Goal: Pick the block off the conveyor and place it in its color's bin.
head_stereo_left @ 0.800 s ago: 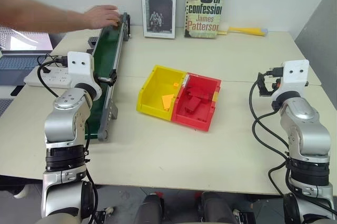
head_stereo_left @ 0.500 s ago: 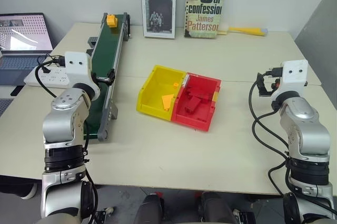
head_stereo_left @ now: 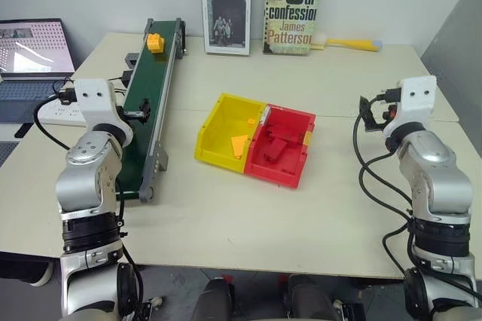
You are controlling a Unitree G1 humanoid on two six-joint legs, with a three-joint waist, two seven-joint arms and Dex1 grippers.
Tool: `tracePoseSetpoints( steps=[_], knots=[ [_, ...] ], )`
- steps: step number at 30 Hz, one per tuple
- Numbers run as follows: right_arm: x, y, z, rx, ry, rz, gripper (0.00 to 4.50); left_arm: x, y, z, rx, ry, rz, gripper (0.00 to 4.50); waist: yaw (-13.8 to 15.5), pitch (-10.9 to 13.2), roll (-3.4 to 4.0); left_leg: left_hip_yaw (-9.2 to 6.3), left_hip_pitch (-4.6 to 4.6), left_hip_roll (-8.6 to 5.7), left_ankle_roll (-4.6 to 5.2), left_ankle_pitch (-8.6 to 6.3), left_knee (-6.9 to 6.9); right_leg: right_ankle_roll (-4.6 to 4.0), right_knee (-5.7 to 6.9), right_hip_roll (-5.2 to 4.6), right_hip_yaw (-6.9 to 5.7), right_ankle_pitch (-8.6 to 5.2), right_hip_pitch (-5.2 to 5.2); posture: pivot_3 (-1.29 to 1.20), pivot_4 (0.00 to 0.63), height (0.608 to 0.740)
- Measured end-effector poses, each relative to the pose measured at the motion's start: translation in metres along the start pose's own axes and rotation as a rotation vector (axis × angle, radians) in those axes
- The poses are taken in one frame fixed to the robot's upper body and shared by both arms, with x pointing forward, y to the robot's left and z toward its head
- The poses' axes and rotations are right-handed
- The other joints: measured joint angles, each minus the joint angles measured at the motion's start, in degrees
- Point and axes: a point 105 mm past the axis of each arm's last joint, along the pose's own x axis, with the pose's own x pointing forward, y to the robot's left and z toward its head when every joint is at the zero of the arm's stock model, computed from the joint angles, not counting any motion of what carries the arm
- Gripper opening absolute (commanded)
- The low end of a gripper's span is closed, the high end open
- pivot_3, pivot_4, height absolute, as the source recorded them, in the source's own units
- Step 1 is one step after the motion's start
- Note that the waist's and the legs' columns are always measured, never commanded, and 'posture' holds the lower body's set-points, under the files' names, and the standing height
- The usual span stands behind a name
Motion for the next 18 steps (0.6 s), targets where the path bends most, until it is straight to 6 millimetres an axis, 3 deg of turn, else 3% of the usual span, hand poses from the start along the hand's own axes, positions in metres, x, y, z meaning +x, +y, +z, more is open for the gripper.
tracePoseSetpoints(
  steps=[3,9,12,18],
  knots=[
    [-0.003,0.051,0.043,0.051,-0.120,0.389,4.50,0.003,-0.009,-0.003,-0.026,-0.006,-0.018,4.48,0.00,-0.01,-0.02,-0.06,-0.02,0.02,0.01,0.00,-0.01,0.00,-0.03,0.03,-0.12,0.00,0.03,0.00,0.150,0.740],
    [-0.027,0.093,0.058,0.094,-0.096,0.764,4.50,0.010,-0.008,-0.003,-0.030,-0.012,0.001,4.48,0.19,-0.02,-0.03,-0.15,-0.08,0.00,0.03,-0.02,0.00,0.00,-0.16,-0.04,-0.13,0.00,0.05,0.00,0.150,0.740],
    [-0.035,0.104,0.058,0.093,-0.072,0.848,4.50,0.012,-0.010,-0.002,-0.025,-0.015,0.003,4.48,0.17,-0.02,-0.03,-0.14,-0.07,-0.01,0.03,-0.02,0.01,0.00,-0.15,-0.05,-0.11,0.00,0.04,0.00,0.150,0.740],
    [-0.037,0.106,0.056,0.079,-0.046,0.867,4.50,0.013,-0.010,-0.004,-0.015,-0.016,0.014,4.48,0.16,-0.02,-0.03,-0.14,-0.07,0.00,0.02,-0.01,0.01,0.00,-0.15,-0.05,-0.11,0.00,0.03,0.00,0.150,0.740]
  ],
)
